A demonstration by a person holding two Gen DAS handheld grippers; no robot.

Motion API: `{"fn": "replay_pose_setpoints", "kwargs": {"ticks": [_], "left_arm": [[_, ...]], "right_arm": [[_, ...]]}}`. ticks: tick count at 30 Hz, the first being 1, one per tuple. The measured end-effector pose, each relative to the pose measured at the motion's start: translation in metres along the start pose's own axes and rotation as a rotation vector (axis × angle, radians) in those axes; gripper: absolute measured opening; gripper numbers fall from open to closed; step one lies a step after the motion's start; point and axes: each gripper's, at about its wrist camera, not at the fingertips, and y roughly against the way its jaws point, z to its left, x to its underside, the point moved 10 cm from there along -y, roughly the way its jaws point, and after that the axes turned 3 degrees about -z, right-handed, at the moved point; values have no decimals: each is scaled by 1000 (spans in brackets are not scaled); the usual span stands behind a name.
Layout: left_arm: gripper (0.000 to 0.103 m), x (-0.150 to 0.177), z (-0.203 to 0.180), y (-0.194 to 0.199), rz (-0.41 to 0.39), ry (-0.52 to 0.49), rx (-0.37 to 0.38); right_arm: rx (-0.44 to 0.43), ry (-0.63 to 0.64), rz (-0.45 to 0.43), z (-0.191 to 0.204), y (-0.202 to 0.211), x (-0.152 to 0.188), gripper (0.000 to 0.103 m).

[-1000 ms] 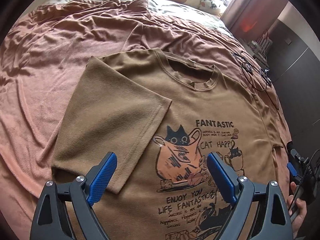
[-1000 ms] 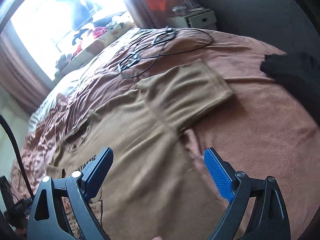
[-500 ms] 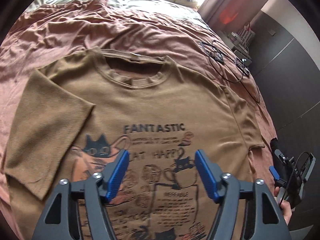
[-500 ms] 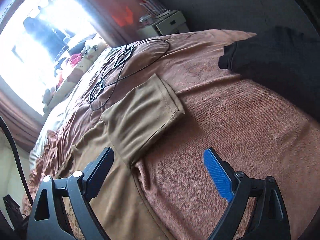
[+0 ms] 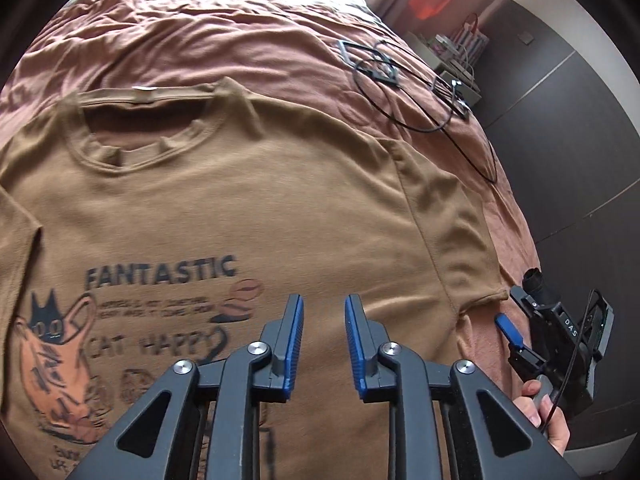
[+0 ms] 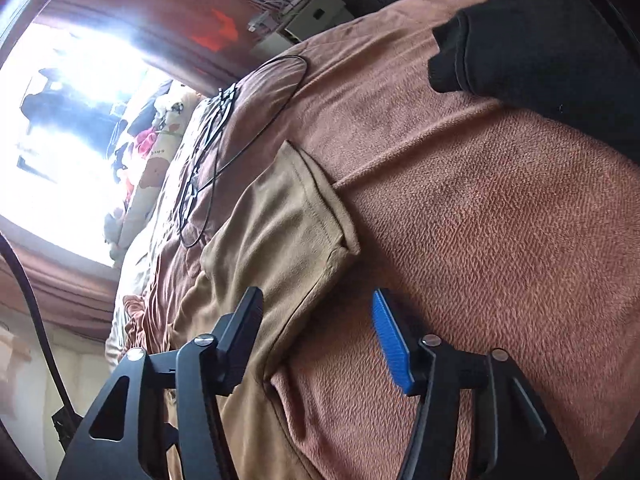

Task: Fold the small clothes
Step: 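Move the right gripper to the other sleeve and grasp its edge, then fold the sleeve over the shirt body with right gripper while left gripper holds the shirt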

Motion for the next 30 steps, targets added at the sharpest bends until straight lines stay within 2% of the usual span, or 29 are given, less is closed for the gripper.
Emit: {"fn": "replay_pose_setpoints", "kwargs": {"ticks": [6, 9, 11, 14, 18, 25, 27, 30], "left_arm": [[12, 0, -34, -29, 30, -21, 33], [8, 1, -52, -44, 52, -34, 50], [6, 3, -65, -53, 66, -44, 67], [5, 8, -82, -65, 88, -48, 95], [5, 17, -95, -79, 122, -28, 126], [3, 38, -102, -94, 195, 81, 206], [3, 41, -105, -96, 203, 82, 210], [1, 43, -105, -98, 208, 113, 217]], "right_arm": [[-14, -41, 17, -7, -11, -13, 40], [-15, -38, 25, -6, -16, -14, 28], [-24, -30, 29, -5, -17, -17, 15], [-46, -15, 22, 0, -15, -18, 6], [-93, 14, 2, 9, -6, -23, 5], [-178, 63, 14, 28, 0, -22, 4], [-226, 51, 29, 35, 4, -17, 4], [-249, 100, 34, 51, 9, -11, 4]]}}
